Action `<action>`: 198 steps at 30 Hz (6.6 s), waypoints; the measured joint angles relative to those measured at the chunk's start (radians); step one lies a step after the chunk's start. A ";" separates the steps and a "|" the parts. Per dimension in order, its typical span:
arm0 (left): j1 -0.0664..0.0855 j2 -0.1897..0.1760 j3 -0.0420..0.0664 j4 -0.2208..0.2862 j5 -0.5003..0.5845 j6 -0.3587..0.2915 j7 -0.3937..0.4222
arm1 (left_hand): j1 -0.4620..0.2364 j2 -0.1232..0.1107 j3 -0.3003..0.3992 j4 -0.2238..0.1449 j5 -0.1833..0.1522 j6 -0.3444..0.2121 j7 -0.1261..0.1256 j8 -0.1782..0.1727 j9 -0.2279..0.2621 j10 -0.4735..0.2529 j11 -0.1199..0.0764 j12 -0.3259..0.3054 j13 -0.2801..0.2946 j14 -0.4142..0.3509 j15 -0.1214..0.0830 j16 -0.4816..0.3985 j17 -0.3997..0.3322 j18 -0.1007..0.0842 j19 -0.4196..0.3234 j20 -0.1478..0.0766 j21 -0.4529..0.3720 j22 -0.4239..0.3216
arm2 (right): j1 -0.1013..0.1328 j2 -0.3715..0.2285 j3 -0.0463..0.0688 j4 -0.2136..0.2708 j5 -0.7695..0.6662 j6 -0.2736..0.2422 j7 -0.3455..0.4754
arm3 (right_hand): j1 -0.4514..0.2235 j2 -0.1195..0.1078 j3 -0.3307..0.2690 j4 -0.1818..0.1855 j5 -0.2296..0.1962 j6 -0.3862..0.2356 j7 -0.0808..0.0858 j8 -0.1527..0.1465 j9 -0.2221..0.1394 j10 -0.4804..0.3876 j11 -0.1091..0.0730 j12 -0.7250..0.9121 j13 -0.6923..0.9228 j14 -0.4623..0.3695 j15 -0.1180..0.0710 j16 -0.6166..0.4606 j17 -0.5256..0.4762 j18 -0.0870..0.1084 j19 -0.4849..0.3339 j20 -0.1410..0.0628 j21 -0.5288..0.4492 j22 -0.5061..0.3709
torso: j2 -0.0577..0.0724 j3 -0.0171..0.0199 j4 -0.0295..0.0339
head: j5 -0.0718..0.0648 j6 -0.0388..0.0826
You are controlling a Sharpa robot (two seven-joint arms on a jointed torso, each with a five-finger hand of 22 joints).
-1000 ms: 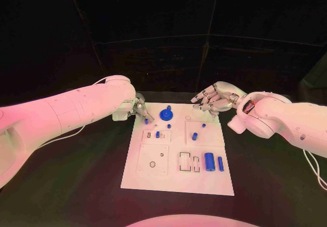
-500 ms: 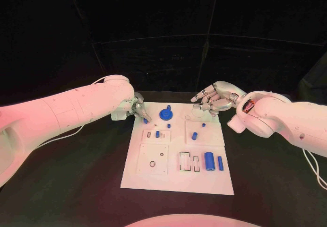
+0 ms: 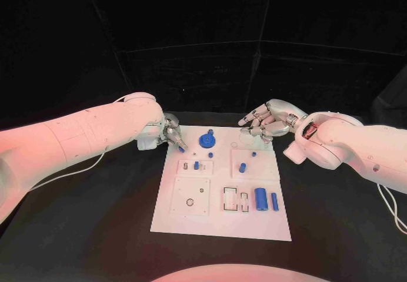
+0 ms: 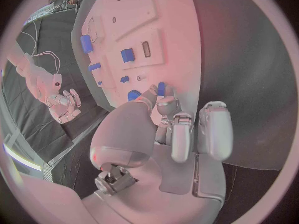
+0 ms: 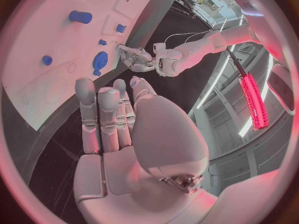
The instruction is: Assemble the parts on the task board
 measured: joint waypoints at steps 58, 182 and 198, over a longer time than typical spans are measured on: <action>-0.093 -0.233 -0.003 0.449 -0.218 -0.346 -0.013 | -0.051 -0.031 0.094 0.012 -0.003 -0.007 -0.007 0.052 0.042 0.025 -0.011 0.007 0.006 -0.004 -0.004 0.000 0.000 0.000 0.000 -0.007 0.003 0.000 | 0.000 0.007 -0.001 -0.017 0.001 0.014 0.001 | 0.000 0.000 0.003 0.003 0.000 0.000 0.000 0.000 0.000 0.000 0.000 0.000 -0.001 0.000 0.000 -0.006 0.000 0.000 0.000 0.000 -0.004 -0.002 | -0.002 0.0019 0.0090 | 0.016 -0.020; -0.092 -0.280 -0.003 0.460 -0.053 -0.435 0.079 | -0.209 -0.152 0.063 0.074 0.000 -0.211 0.100 -0.044 -0.028 -0.329 0.095 -0.334 -0.328 -0.078 0.076 -0.354 -0.138 0.116 -0.251 0.059 -0.649 -0.594 | 0.000 0.018 -0.001 -0.035 0.001 0.018 0.009 | -0.004 -0.004 0.006 0.006 0.000 0.000 0.000 0.004 0.000 0.000 0.000 0.000 -0.005 0.000 0.000 -0.015 -0.003 0.000 -0.007 0.000 -0.015 -0.014 | -0.003 0.0017 0.0104 | 0.003 -0.029; -0.074 -0.146 -0.003 0.316 0.007 -0.565 0.503 | 0.012 -0.190 0.211 -0.058 0.000 -0.154 0.130 -0.172 -0.203 -0.439 0.135 -0.534 -0.546 -0.202 0.104 -0.748 -0.513 0.133 -0.230 0.097 -0.883 -0.795 | 0.000 0.026 -0.001 -0.041 0.001 0.018 0.009 | -0.004 -0.004 0.006 0.006 0.000 0.000 0.000 0.004 0.000 0.000 0.000 0.000 -0.005 0.000 0.000 -0.015 -0.004 0.000 -0.007 0.000 -0.015 -0.014 | -0.002 0.0020 0.0076 | -0.012 -0.010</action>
